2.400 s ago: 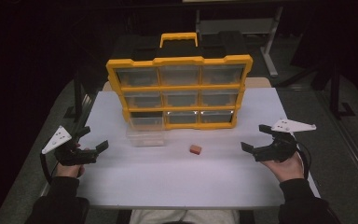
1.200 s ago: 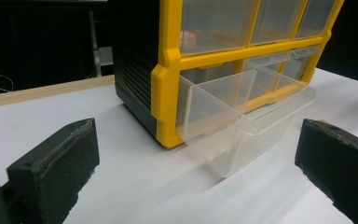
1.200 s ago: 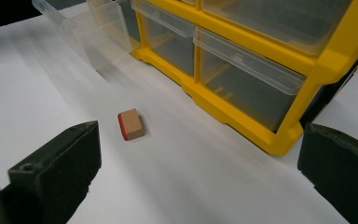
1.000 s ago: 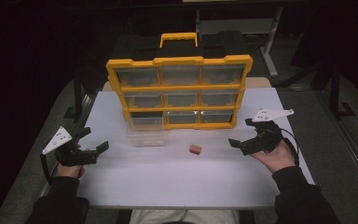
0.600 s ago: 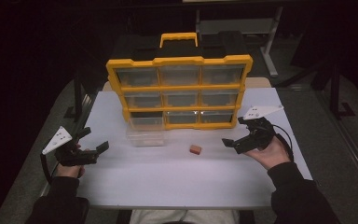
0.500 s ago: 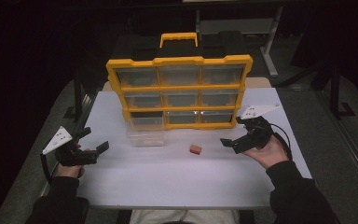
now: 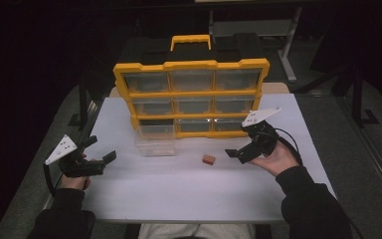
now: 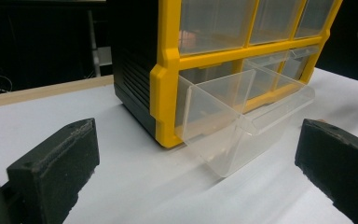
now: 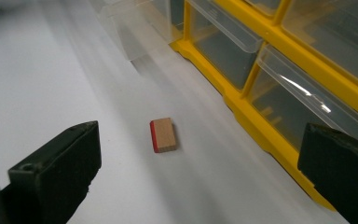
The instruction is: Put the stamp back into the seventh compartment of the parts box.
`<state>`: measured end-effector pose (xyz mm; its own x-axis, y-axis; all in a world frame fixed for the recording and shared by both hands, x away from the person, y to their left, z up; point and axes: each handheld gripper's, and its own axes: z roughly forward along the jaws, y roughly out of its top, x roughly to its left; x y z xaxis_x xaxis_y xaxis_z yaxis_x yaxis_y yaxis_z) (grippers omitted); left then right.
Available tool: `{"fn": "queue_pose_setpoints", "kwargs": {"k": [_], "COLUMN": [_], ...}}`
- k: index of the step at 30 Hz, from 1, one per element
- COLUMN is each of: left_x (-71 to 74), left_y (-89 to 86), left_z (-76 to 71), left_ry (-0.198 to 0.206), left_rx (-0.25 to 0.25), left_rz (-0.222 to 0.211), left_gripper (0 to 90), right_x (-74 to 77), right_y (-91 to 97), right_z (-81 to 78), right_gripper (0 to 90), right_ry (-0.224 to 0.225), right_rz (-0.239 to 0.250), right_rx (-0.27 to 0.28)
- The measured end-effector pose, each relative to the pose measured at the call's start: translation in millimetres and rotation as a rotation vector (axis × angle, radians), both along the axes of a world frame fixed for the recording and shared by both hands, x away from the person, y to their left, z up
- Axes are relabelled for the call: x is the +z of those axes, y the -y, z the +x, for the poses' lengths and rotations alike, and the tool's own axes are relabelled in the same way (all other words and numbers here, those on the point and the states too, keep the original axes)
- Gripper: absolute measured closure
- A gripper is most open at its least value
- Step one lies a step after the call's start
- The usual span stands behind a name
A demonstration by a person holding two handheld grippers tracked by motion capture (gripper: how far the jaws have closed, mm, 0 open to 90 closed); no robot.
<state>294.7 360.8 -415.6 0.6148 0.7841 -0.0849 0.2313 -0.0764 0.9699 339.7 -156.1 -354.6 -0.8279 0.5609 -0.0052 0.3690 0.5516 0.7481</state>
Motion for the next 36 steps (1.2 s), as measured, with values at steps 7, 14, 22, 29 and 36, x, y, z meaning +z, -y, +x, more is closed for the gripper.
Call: {"fn": "queue_pose_setpoints", "kwargs": {"k": [7,14,22,29,36], "left_x": [0.0,0.0,-0.1,-0.1,-0.3], "left_y": [-0.1,0.1,0.3,0.2,1.6], "left_z": [0.1,0.1,0.1,0.1,0.0], "left_ry": [-0.001,-0.001,0.0,0.0,0.002], "left_rx": [-0.001,-0.001,0.0,-0.001,-0.009], "left_rz": [0.003,0.003,0.004,0.004,0.007], "left_gripper": [0.0,0.0,0.0,0.0,0.0], "right_x": [-2.1,-3.0,-2.3,-4.8,-10.6], "right_y": [-9.3,-17.5,-25.7,-34.5,-43.8], "right_z": [1.4,3.5,4.7,7.6,9.4], "right_gripper": [0.0,0.0,0.0,0.0,0.0], "right_ry": [-0.012,-0.022,-0.03,-0.047,-0.066], "right_rz": [-0.026,-0.056,-0.075,-0.1,-0.139], "right_rx": [0.025,0.05,0.073,0.095,0.116]}}
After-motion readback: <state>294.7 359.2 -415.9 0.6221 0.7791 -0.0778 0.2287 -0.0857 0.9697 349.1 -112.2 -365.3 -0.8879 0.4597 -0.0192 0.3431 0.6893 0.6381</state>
